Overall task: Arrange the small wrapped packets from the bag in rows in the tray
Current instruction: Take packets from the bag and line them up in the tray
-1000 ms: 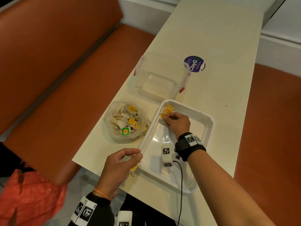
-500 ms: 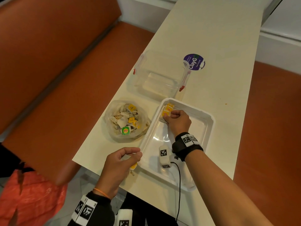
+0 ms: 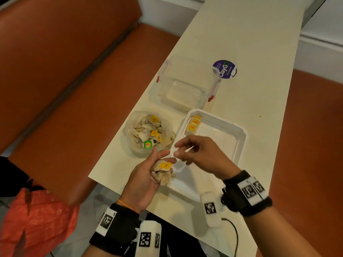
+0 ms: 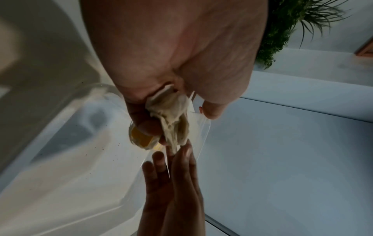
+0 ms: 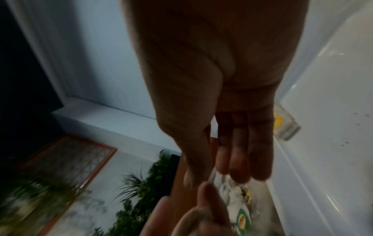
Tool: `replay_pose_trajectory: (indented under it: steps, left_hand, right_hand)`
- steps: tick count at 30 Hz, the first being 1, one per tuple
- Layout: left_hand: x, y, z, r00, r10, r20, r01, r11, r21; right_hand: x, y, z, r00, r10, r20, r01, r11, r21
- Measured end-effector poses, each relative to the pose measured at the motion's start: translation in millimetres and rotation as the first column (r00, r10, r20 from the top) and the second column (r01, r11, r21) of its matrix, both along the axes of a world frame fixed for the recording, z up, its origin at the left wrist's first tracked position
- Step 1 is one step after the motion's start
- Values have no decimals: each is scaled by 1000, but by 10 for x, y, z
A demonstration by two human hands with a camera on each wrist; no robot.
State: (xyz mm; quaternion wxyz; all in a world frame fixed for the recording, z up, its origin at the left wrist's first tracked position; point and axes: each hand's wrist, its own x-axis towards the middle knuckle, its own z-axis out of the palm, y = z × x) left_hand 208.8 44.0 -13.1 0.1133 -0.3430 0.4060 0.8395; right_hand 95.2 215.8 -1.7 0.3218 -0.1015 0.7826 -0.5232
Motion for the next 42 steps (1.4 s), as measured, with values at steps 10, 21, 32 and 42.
replay_pose_trajectory:
  steps: [10,21,32,42]
  left_hand:
    - [36,77,144,978,-179,-104,178,984,-26]
    - [214,41,55,963,-269,-34,264,958,-109]
    - [246,78,3,969,-234,-73,229,971,-73]
    - [206,227,-20,972,-231,-40,221,960,-175]
  right_hand:
    - [471,134,177,884,241,-400,-183,967,177]
    - [329,218,310,963,131,-234,-135,991,0]
    - [321,303,171,999,51,13,-46,965,-259]
    - [271,446,-31,990,117,75,-98,971,-220]
